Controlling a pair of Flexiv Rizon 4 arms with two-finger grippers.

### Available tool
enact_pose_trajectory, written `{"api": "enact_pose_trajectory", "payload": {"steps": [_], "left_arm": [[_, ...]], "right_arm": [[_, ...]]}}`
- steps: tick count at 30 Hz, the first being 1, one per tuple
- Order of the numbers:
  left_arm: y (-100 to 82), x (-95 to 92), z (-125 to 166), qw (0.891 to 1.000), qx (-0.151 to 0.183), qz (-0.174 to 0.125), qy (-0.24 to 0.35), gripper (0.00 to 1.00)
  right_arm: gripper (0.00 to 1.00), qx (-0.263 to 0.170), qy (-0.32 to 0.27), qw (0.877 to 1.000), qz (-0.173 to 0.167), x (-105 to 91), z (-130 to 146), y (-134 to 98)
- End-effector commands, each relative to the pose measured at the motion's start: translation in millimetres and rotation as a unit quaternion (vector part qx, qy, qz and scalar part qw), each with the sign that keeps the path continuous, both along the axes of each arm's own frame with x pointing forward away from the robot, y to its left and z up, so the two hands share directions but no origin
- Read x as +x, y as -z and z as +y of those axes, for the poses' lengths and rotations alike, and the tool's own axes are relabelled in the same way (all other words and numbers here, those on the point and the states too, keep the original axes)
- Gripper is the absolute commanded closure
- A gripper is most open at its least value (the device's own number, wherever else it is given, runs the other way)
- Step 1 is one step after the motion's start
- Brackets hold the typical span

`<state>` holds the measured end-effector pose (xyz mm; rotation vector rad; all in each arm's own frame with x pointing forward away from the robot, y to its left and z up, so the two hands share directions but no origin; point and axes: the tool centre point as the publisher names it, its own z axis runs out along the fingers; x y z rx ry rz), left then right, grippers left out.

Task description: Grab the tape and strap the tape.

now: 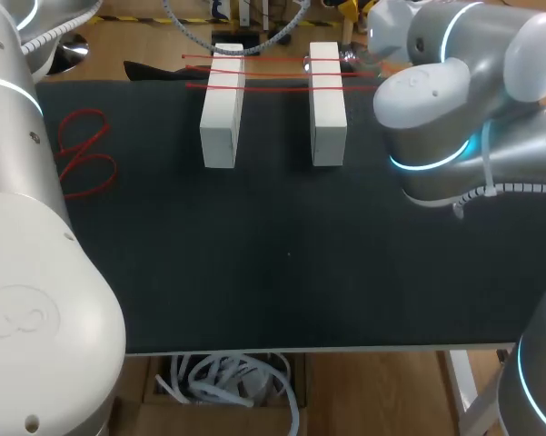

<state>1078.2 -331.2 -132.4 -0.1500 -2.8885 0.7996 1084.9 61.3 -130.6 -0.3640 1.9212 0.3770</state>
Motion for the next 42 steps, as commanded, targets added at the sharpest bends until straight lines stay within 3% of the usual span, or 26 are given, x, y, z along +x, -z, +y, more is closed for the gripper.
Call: {"api": "enact_pose_trajectory", "payload": {"steps": [1, 12, 13, 14, 17, 19, 22, 32, 42], "left_arm": [[-1.2, 0.2, -1, 1.0, 0.001, 0.0, 0.0, 1.0], [-1.2, 0.2, -1, 1.0, 0.001, 0.0, 0.0, 1.0], [-1.2, 0.2, -1, 1.0, 0.001, 0.0, 0.0, 1.0], [-1.2, 0.2, -1, 1.0, 0.001, 0.0, 0.0, 1.0], [-1.2, 0.2, -1, 1.0, 0.001, 0.0, 0.0, 1.0], [-1.2, 0.2, -1, 1.0, 0.001, 0.0, 0.0, 1.0], [-1.2, 0.2, -1, 1.0, 0.001, 0.0, 0.0, 1.0], [-1.2, 0.2, -1, 1.0, 0.001, 0.0, 0.0, 1.0], [-1.2, 0.2, -1, 1.0, 0.001, 0.0, 0.0, 1.0]], "right_arm": [[1.0, -0.003, 0.001, 1.0, 0.005, -0.9, 0, -2], [1.0, 0.0, 0.02, 1.0, 0.008, -3.8, -7, -2], [0.74, 0.0, 0.021, 1.0, 0.008, -4.0, -8, -2], [0.64, 0.0, 0.023, 1.0, 0.009, -4.2, -8, -2], [0.57, 0.0, 0.025, 1.0, 0.01, -4.6, -10, -1], [0.44, 0.0, 0.025, 1.0, 0.012, -5.3, -10, -1], [0.38, 0.0, 0.024, 1.0, 0.013, -6.7, -10, 0], [0.47, 0.017, 0.014, 0.999, 0.04, -26.0, -28, 0], [0.53, 0.028, 0.003, 0.996, 0.079, -49.4, -72, 7]]}}
